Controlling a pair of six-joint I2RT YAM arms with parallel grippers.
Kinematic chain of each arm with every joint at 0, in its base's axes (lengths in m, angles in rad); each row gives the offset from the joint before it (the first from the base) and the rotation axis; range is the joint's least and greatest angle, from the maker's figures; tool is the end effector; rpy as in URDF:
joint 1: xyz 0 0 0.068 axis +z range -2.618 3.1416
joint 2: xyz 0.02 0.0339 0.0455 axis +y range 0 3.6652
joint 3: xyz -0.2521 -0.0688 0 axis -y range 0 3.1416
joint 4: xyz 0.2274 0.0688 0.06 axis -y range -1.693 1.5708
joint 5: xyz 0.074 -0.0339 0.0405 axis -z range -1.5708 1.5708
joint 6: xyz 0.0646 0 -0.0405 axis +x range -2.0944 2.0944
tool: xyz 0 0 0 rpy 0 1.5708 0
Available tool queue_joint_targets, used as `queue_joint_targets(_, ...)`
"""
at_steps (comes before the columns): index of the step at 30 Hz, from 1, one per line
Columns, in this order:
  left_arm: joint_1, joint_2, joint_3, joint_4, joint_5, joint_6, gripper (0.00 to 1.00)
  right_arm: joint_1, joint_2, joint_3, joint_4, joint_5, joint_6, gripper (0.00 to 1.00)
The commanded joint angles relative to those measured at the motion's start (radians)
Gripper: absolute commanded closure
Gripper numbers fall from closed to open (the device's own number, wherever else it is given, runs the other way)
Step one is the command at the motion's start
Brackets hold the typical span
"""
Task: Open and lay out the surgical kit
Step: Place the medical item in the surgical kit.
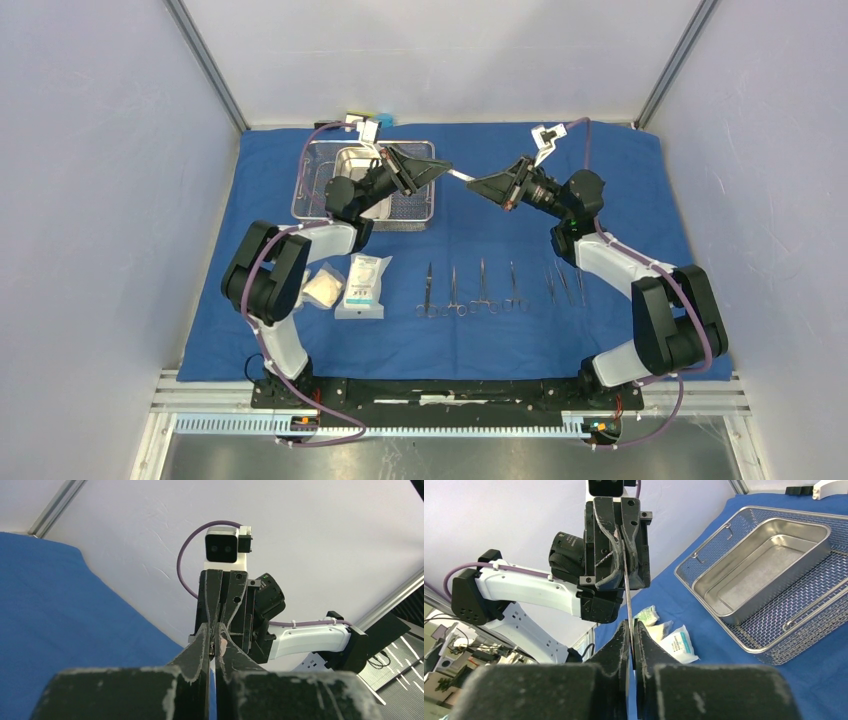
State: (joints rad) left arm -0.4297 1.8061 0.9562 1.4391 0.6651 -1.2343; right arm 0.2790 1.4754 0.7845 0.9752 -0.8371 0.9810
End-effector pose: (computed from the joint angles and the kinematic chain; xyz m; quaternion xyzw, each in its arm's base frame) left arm 0.3268 -0.1936 0.2968 0.0905 0.5227 -0.7199 0.4476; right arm 0.2964 0.1348 0.2987 -0.1170 0.6264 0.6277 0.4471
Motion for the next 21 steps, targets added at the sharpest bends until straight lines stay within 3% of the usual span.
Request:
queue_joint_targets(1, -0.005, 0.009, 0.038, 0.031, 0.042, 0.007, 0.98, 0.001, -0.009, 0.019, -0.062, 0.014, -0.092, 0.85)
queue_joint_targets(3, -0.004, -0.004, 0.058, -0.066, 0.079, 0.052, 0.98, -0.001, -0.022, 0.051, -0.183, 0.015, -0.195, 0.72)
queue_joint_targets(5, -0.003, -0.029, 0.064, -0.19, 0.1, 0.124, 0.98, -0.001, -0.037, 0.102, -0.337, 0.016, -0.336, 0.53)
queue_joint_targets(10, -0.003, -0.093, 0.104, -0.594, 0.103, 0.336, 0.98, 0.0, -0.061, 0.273, -0.762, 0.067, -0.767, 0.37)
queue_joint_targets(12, -0.004, -0.095, 0.153, -0.818, 0.096, 0.412, 0.98, 0.001, -0.059, 0.344, -0.921, 0.104, -0.926, 0.33)
queue_joint_targets(15, -0.004, -0.071, 0.238, -1.023, 0.109, 0.462, 0.98, 0.02, -0.058, 0.424, -1.135, 0.179, -1.124, 0.31)
queue_joint_targets(21, -0.019, -0.041, 0.295, -1.176, 0.088, 0.46, 0.98, 0.107, -0.071, 0.42, -1.285, 0.343, -1.272, 0.34)
